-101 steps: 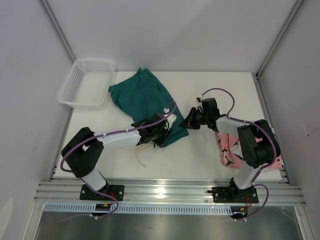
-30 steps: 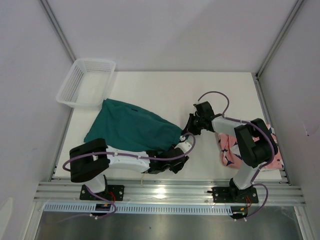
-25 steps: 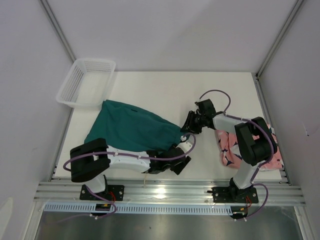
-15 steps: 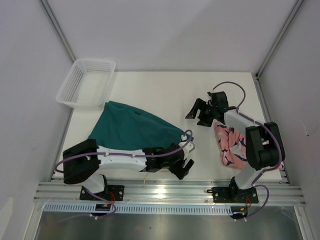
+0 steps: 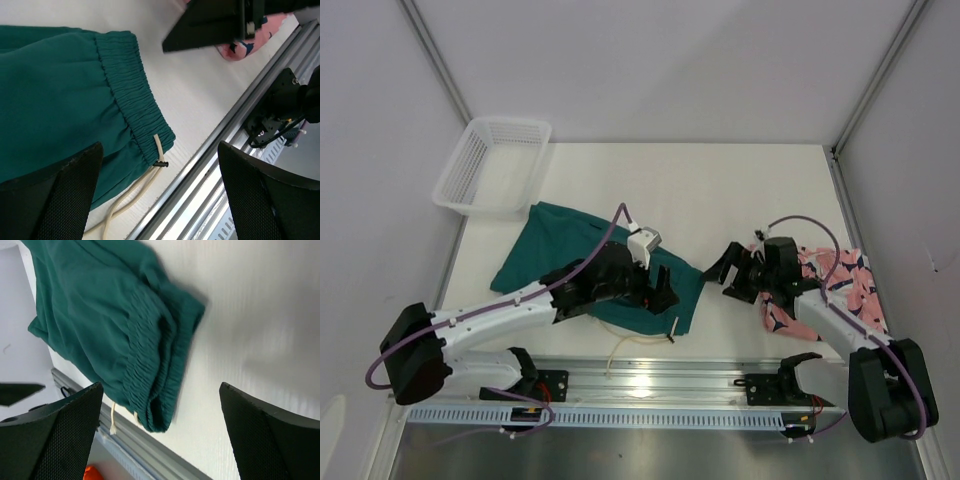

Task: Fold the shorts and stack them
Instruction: Fold the shorts

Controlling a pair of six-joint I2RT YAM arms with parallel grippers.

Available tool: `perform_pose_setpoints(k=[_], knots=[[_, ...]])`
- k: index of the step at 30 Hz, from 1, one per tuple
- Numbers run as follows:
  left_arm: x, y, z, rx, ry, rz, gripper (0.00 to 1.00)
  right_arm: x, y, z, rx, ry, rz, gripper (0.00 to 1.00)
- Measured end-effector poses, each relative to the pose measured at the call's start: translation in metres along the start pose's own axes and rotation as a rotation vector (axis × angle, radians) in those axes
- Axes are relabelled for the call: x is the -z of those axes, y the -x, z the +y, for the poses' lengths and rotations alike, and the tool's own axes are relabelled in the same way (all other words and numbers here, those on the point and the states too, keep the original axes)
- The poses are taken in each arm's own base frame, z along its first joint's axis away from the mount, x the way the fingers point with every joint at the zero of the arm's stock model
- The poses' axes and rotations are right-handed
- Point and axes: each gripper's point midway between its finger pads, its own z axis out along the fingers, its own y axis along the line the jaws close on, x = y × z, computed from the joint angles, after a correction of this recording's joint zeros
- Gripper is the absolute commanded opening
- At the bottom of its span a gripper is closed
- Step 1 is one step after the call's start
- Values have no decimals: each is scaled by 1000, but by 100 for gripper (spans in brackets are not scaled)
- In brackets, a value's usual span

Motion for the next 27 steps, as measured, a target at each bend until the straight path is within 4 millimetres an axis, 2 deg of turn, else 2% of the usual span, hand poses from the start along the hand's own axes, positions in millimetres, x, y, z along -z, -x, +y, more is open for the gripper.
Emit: perform_pose_setpoints(k=[3,5,9,12,14,17,22,27], knots=[[-6,-8,10,27,29,35,95,-1,-28,-8,-31,11,35,100],[-16,-21,18,44,57,83,91,-3,-38,-8,-41,26,46,99],[-35,-57,40,80,135,208,82,-10,-47,-3,-58,65,56,99],[-43,-84,58,100,206,295,69,-17,-50,1,-58,83,63,100],[-46,-94,67,107,244,325,61,-21,-50,2,-53,92,63,99],[-52,-99,74,114,274,340,54,-27,-48,3,-51,100,56,94],[-63,-93,72,120,273,323,53,-36,-46,0,-63,98,42,80],[-65,-92,71,122,270,317,55,-46,-48,1,-62,111,49,71]])
